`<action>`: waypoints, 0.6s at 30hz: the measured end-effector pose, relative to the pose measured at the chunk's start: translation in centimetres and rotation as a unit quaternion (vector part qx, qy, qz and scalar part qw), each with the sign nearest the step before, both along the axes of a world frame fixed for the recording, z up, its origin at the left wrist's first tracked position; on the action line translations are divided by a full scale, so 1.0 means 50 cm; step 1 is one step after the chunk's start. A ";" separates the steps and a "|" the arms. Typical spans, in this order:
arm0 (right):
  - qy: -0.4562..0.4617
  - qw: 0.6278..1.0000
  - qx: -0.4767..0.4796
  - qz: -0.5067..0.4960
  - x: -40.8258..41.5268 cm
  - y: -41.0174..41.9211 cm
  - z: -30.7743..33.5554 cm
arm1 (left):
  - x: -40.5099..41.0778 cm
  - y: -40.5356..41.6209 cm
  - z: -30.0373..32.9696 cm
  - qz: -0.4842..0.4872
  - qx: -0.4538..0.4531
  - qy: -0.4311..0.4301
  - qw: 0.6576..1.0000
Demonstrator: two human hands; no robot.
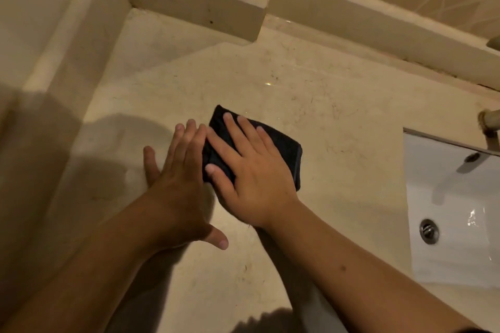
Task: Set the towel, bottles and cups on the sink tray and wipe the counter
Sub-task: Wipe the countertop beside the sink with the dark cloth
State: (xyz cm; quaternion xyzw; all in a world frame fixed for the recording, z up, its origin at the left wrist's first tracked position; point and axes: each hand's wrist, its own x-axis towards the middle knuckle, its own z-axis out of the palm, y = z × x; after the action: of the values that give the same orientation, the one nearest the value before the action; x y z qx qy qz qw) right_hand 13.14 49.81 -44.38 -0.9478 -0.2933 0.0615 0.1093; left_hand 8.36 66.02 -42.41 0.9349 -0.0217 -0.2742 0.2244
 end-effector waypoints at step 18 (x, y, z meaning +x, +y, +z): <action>0.022 0.943 -0.044 -0.328 -0.118 -0.396 0.005 | 0.016 -0.019 0.021 0.013 0.029 0.045 0.998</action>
State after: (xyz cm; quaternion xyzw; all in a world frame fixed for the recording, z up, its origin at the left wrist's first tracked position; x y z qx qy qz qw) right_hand 7.26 30.03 -44.14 -0.9938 0.0397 0.0562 0.0878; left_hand 9.14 65.10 -41.36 0.9280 0.0086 -0.3134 0.2015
